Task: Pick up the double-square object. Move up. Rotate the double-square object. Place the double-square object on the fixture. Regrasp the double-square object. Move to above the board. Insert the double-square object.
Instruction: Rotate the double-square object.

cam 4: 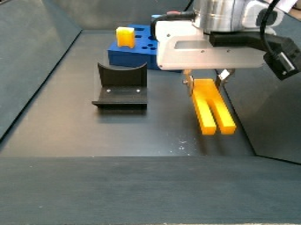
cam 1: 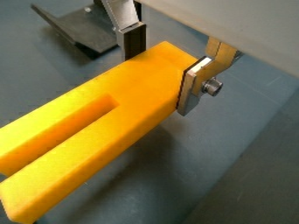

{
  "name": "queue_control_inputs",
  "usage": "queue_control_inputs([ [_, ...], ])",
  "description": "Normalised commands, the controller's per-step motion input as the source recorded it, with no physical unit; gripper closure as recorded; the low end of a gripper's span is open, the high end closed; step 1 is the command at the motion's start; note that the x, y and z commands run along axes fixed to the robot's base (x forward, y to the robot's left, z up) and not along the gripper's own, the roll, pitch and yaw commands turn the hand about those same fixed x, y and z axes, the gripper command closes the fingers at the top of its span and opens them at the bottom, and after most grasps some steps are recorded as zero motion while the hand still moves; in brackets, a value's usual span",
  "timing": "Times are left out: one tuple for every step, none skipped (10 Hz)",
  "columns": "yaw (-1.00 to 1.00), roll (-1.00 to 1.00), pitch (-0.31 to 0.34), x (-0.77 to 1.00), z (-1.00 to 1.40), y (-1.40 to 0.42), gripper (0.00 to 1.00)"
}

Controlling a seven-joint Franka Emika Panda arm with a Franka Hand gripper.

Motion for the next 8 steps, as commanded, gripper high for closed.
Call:
queue_control_inputs([
  [0.04,0.0,-0.005,0.01,-0.82,0.0,1.0],
  [0.04,0.01,-0.019,0.03,-0.7,0.02,1.0],
  [0.03,0.02,-0.017,0.04,-0.58,0.02,1.0],
  [0.02,0.03,-0.013,0.04,-0.44,0.02,1.0],
  [0.01,0.04,-0.009,0.03,-0.26,0.02,1.0],
  [0.0,0.0,0.0,0.0,0.0,0.0,0.0],
  [0.0,0.0,0.0,0.0,1.0,0.0,0.0],
  [0.0,0.0,0.004,0.0,1.0,0.0,0.0],
])
